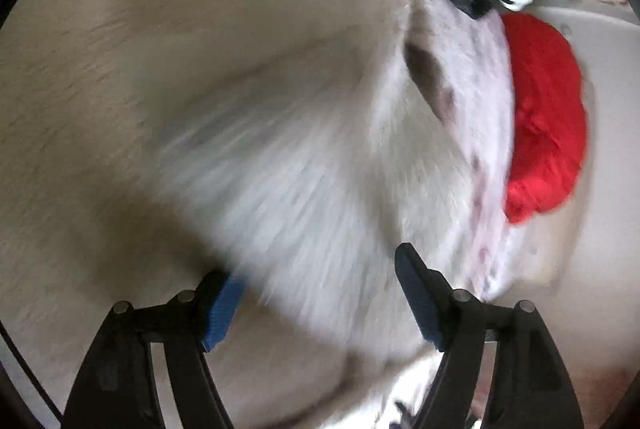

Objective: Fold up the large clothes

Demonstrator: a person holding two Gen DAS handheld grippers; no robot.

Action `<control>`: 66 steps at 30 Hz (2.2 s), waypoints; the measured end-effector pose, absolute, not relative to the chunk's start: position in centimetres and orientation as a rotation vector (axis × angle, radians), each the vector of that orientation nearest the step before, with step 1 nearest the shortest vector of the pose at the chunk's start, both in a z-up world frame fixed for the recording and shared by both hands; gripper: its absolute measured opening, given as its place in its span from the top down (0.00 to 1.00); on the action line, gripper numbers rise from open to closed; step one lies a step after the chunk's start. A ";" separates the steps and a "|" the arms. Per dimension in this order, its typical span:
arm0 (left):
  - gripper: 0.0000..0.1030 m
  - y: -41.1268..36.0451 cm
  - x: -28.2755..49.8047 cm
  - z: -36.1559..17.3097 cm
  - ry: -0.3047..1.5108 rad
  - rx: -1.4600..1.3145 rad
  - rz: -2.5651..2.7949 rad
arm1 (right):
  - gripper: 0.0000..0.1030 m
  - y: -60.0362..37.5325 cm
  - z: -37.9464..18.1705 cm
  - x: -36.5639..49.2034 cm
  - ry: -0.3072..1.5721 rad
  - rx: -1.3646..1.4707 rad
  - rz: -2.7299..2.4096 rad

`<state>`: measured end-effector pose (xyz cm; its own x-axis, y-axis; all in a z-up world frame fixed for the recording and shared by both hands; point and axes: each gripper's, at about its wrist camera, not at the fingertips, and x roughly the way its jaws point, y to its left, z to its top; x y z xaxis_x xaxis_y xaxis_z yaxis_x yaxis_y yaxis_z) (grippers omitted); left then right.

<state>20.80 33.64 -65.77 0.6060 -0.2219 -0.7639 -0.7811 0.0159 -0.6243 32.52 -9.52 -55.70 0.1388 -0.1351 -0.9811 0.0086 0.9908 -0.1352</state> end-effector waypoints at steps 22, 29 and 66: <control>0.95 15.4 37.8 -46.9 0.961 -0.154 0.489 | 0.21 -16.0 -55.6 37.3 1.360 -0.116 -0.256; 0.95 -1.4 41.8 -45.1 0.993 -0.021 0.255 | 0.21 -25.7 -55.1 34.7 1.406 -0.088 -0.308; 0.02 -6.7 38.9 -51.5 1.313 -0.085 0.326 | 0.21 -40.4 -56.0 40.0 1.465 0.859 0.268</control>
